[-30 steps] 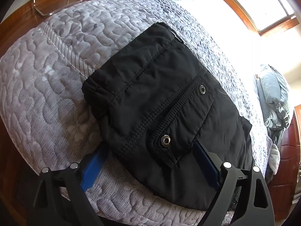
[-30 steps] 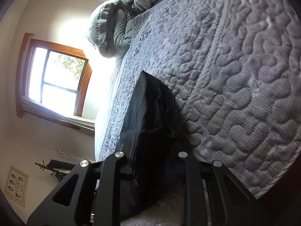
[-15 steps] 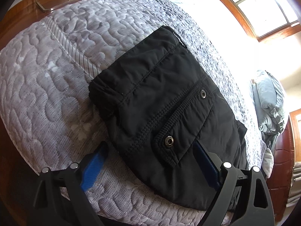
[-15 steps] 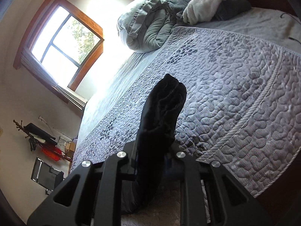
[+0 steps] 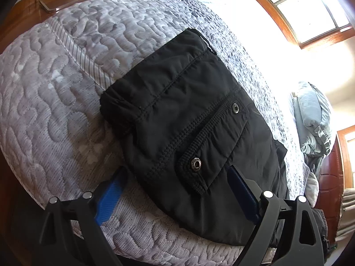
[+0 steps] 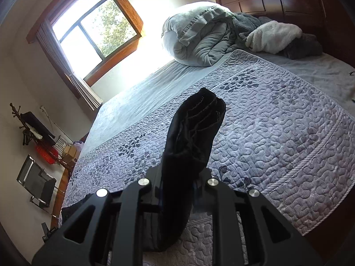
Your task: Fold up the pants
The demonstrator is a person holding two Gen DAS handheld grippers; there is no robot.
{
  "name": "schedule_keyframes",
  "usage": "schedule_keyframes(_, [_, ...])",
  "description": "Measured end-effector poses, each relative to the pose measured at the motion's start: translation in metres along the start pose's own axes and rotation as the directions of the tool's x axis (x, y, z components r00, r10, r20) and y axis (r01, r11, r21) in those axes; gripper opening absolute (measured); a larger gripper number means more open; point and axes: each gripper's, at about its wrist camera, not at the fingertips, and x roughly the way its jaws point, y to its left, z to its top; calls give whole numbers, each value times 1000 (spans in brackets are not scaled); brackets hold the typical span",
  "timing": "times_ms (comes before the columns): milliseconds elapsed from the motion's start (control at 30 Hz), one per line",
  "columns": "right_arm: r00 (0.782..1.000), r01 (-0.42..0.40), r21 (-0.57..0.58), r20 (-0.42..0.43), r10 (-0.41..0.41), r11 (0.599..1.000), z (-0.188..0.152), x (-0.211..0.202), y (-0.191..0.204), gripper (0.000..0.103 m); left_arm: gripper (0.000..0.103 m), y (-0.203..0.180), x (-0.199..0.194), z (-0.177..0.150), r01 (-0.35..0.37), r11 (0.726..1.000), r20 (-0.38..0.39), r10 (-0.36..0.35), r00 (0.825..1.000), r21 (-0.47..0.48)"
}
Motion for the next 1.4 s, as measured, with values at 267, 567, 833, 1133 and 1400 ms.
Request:
schedule_keyframes(267, [1000, 27, -153, -6, -28, 988, 9, 2, 58, 16, 92, 3, 0, 0, 22, 1000, 1, -22, 1000, -8])
schedule_keyframes(567, [999, 43, -300, -9, -48, 953, 4, 12, 121, 16, 92, 9, -4, -3, 45, 999, 3, -45, 999, -11])
schedule_keyframes(833, [998, 45, -425, -24, -61, 904, -12, 25, 172, 16, 92, 12, -4, -3, 67, 998, 4, -67, 998, -13])
schedule_keyframes(1133, [995, 53, -547, -41, -90, 836, -38, 43, 224, 16, 93, 17, -6, -2, 95, 995, 2, -95, 995, -12])
schedule_keyframes(1400, [986, 69, -699, -59, -153, 712, -83, 72, 268, 16, 93, 22, -8, -3, 116, 993, 2, -116, 993, -11])
